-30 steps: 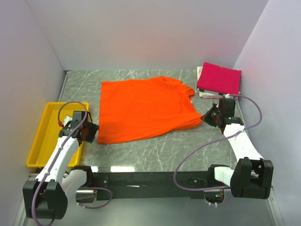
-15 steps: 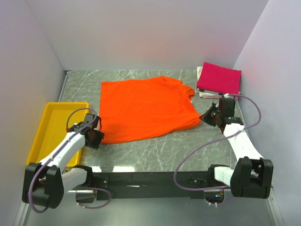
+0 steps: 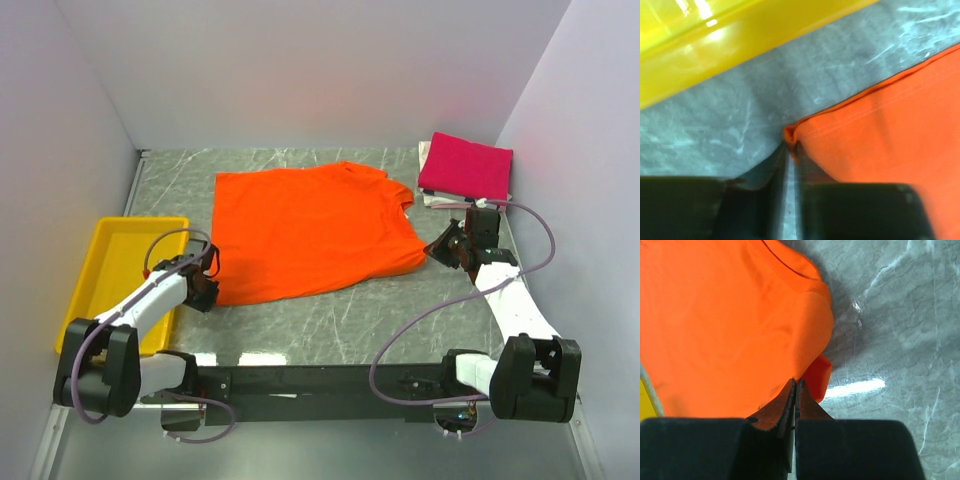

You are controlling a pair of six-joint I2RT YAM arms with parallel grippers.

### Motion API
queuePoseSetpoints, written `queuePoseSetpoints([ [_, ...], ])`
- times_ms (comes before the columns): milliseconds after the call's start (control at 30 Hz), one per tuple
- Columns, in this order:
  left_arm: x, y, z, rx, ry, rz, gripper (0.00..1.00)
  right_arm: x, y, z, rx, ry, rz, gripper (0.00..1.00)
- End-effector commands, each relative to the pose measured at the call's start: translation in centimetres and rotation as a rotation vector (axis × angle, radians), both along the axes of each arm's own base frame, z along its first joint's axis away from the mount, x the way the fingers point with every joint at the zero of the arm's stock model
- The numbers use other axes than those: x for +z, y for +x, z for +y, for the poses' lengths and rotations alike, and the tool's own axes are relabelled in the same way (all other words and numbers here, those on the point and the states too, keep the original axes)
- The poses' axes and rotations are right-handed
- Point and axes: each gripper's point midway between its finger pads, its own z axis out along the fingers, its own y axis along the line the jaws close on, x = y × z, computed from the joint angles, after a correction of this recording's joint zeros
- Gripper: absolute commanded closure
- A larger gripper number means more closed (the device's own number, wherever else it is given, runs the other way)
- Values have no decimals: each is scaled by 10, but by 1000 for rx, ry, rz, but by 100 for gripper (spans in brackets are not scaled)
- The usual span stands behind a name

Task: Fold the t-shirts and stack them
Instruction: Flatten the tshirt out

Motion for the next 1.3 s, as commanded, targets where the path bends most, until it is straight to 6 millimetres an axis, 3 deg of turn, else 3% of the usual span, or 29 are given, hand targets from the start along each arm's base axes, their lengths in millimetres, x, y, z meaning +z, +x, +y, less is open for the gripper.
queuePoseSetpoints([
  [0, 2, 18, 9, 10, 58, -43, 90, 31, 12, 0, 7, 3, -101, 100],
  [33, 5, 22, 10, 7, 67, -50, 99, 32, 12, 0, 6, 2, -101, 100],
  [200, 36, 46, 11, -42, 99, -101, 99, 43, 12, 3, 16, 12, -123, 100],
  [333, 89, 61, 18, -56, 123, -230, 99, 64, 9, 5, 22, 20, -168, 100],
  [367, 115, 67, 23, -49, 138, -299, 99, 77, 9, 5, 19, 19, -196, 100],
  [433, 139, 62, 34, -29, 157, -325, 99, 91, 4, 6, 20, 23, -216, 100],
  [467, 171, 67, 38, -24, 169, -406, 99, 109, 2, 7, 24, 23, -263, 100],
  [500, 187, 67, 41, -21, 177, -440, 99, 117, -3, 8, 25, 23, -271, 100],
  [533, 221, 66, 46, -19, 190, -515, 99, 142, -6, 8, 21, 20, -329, 100],
  [600, 259, 65, 50, -17, 205, -605, 99, 163, -16, 8, 14, 17, -363, 100],
  [633, 280, 61, 51, -37, 218, -656, 99, 188, -19, 8, 8, 15, -417, 100],
  [667, 313, 60, 50, -39, 217, -733, 99, 205, -27, 9, 11, 13, -462, 100],
  [700, 329, 57, 48, -46, 211, -768, 99, 216, -34, 10, 13, 13, -477, 100],
  [733, 360, 51, 48, -52, 211, -839, 99, 245, -43, 10, 14, 5, -543, 100],
  [800, 383, 42, 46, -65, 206, -886, 99, 266, -56, 11, 16, 0, -571, 100],
  [833, 408, 35, 46, -68, 208, -942, 99, 295, -66, 12, 21, -12, -635, 100],
  [900, 429, 26, 45, -80, 208, -991, 99, 314, -80, 12, 20, -25, -658, 100],
  [933, 449, 19, 44, -87, 207, -1041, 99, 338, -91, 12, 18, -35, -714, 100],
  [1100, 484, 9, 37, -117, 188, -1138, 99, 378, -111, 14, 21, -40, -794, 100],
  [1200, 492, 19, 34, -129, 180, -1159, 99, 392, -104, 17, 41, -37, -836, 100],
  [1267, 490, 37, 31, -136, 178, -1148, 99, 390, -89, 20, 67, -25, -836, 100],
])
